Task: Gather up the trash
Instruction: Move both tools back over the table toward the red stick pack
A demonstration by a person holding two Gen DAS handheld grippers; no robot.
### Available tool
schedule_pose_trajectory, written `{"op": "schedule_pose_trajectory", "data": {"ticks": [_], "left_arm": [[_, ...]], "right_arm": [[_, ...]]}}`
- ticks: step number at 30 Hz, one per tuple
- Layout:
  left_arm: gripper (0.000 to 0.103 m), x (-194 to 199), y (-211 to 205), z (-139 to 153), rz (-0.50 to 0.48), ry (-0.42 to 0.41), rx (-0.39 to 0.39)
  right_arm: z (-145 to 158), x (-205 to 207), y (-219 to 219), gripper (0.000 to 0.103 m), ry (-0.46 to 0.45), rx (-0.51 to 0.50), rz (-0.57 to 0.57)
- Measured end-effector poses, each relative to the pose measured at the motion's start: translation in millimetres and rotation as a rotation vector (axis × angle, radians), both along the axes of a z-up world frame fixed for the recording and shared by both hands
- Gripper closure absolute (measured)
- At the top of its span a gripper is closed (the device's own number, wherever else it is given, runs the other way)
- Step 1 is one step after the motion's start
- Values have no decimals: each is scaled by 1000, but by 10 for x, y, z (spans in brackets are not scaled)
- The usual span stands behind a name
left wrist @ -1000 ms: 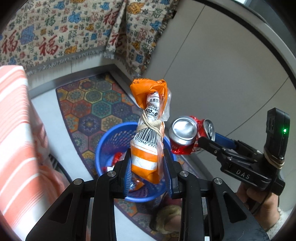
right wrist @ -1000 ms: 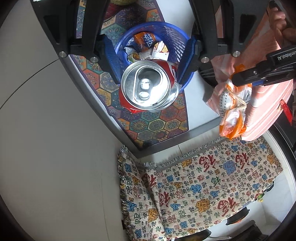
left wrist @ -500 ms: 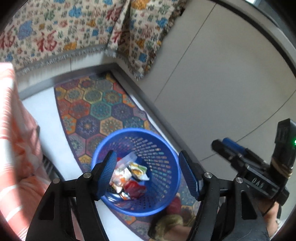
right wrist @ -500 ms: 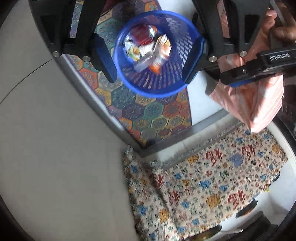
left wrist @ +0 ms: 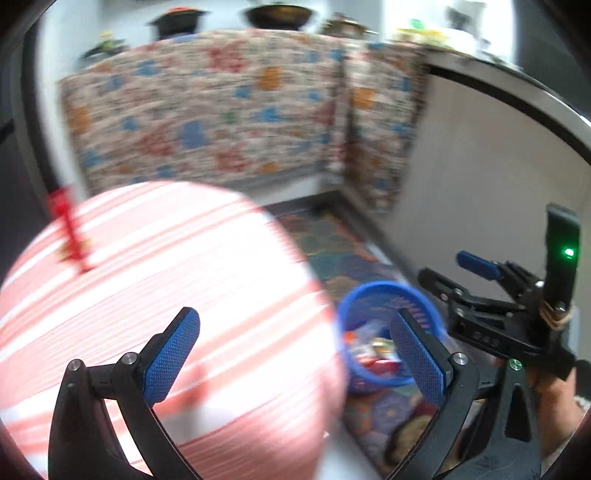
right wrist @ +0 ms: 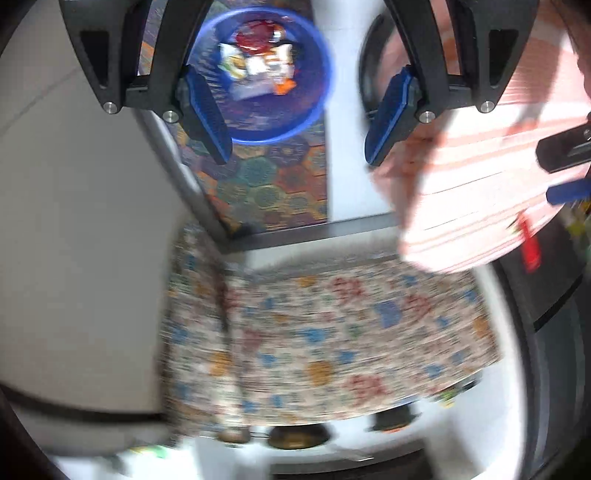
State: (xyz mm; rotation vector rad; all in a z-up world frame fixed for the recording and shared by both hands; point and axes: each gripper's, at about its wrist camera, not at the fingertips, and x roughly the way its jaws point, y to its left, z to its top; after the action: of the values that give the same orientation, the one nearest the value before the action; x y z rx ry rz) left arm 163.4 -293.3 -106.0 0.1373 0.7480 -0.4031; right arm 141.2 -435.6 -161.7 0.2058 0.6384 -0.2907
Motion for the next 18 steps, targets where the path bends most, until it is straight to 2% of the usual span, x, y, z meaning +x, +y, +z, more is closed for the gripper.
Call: {"op": "schedule_pose_trajectory", "data": {"ticks": [3,6,9,11,13,18], "left_arm": [[1,76,601,-68,149,-10,11],[1,236,1175,-166,286,26,29],[1,424,1670,-259,407,-14,111],[1,634,1936,-376,454,7,164],[1,836,2160,-523,469,50,178],[1,1167,2631,-841,517,166,118]], "right_arm": [[38,230,484,27,19,-15,110],[44,538,1061,27,56,-30,251],[6,827,1571,27,117,-56,375],[-12,1050,1928,27,151,-69,459],[-49,1239,2207,27,186,-63,521],[-243,1783,2723,27,245,-60,596]]}}
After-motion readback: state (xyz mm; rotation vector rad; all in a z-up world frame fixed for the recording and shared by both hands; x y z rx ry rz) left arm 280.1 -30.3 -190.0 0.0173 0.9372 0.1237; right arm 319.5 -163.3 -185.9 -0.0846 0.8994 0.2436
